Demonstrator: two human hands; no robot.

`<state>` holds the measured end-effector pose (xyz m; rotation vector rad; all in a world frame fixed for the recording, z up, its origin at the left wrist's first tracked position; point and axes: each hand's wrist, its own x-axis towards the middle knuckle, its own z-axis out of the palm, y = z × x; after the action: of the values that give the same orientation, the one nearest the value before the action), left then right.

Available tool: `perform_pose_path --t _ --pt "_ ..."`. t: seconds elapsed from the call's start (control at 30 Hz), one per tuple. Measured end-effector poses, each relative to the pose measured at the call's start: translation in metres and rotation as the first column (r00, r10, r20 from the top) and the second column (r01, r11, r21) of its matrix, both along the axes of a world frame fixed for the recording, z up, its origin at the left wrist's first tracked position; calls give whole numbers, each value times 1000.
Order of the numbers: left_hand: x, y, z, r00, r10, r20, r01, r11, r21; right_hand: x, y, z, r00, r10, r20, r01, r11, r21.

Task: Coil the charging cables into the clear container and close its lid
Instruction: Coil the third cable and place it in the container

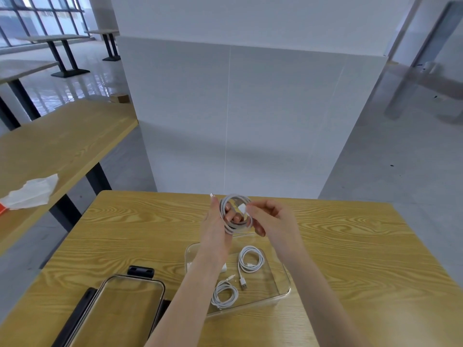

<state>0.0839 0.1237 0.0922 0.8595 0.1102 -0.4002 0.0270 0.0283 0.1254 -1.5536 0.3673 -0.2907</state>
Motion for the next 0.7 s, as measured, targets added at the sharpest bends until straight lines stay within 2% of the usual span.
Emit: perform_pose_path --t 0.17,0.23,0.33,0.53,0.63,0.7 --pt "-1 3 5 998 11 63 -17 994 104 0 -2 1 992 38 -117 -43 998 -42" --pt "-3 5 6 996 -13 88 1 992 126 -1 -1 3 988 49 -144 -72 984 -160" --pt "-7 5 4 992 -45 118 27 989 149 -2 1 5 985 26 -171 -93 913 -397" --pt "-10 8 -1 968 -167 190 118 962 245 -4 4 1 992 -16 -127 -57 831 -554" --pt "-9 8 0 964 -176 201 122 959 254 -3 4 -5 995 -54 -83 -16 742 -671" --pt "-8 9 2 970 -155 187 116 972 206 -3 8 -12 988 -140 64 136 591 -795"
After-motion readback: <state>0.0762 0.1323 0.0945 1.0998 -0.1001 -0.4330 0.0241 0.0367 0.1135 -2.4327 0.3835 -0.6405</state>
